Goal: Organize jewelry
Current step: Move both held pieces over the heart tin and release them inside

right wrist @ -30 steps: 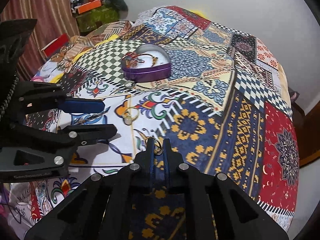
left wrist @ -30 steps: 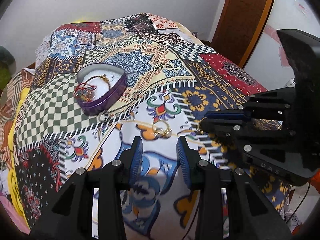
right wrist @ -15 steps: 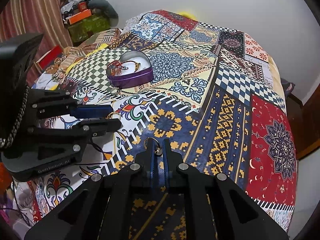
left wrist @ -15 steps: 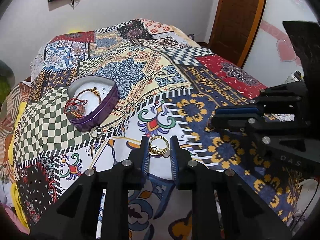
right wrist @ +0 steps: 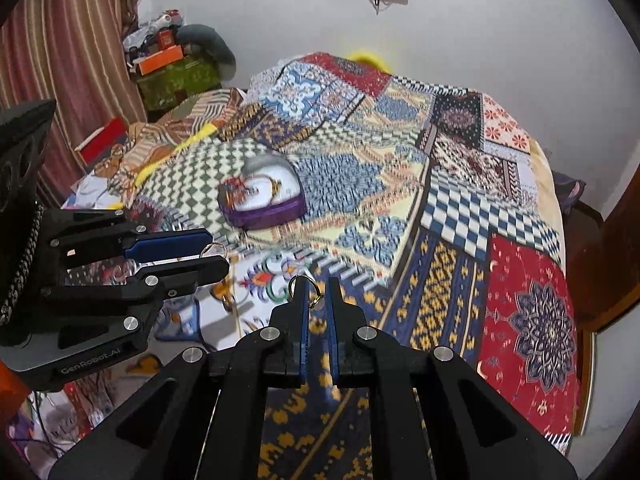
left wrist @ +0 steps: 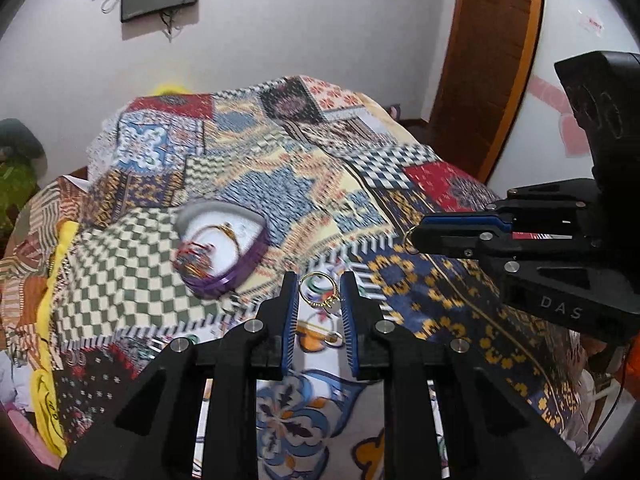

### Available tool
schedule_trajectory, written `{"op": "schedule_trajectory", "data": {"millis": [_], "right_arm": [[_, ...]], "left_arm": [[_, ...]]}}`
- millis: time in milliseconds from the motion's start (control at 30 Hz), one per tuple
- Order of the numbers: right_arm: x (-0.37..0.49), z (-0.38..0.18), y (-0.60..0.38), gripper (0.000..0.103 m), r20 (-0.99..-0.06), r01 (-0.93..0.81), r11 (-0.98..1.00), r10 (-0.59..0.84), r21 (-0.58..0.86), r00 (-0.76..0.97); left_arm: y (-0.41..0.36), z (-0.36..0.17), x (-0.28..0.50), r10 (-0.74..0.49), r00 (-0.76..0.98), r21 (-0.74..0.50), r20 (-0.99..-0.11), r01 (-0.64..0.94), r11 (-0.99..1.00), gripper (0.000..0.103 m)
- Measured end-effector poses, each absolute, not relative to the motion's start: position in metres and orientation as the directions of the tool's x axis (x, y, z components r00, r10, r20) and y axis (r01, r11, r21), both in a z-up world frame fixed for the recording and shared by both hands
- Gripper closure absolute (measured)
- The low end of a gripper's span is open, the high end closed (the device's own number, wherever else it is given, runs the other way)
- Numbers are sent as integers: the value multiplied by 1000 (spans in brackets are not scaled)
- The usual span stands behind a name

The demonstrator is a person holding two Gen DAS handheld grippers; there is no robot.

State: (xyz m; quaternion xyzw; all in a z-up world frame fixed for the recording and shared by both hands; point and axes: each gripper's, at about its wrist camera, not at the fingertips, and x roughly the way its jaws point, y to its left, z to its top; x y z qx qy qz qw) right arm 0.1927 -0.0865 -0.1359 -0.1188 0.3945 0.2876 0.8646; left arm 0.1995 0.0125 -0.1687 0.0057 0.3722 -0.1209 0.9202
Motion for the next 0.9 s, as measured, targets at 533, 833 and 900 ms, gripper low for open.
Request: {"op": "schedule_trajectory", "data": {"millis": [533, 833, 900], "right_arm": [[223, -112, -39, 96, -704, -629, 777, 458, 21, 542], [252, -118, -9, 96, -725, -642, 766, 456, 25, 516], [258, -120, -4, 96, -731, -640, 768, 446, 17, 516]], "left_arm": [[75, -154, 227, -135, 751, -92, -647, 99, 991, 83], [89, -167, 254, -145, 733, -123, -665, 84, 989, 83], [91, -171, 259, -144, 727, -124, -671, 82, 989, 83]]}}
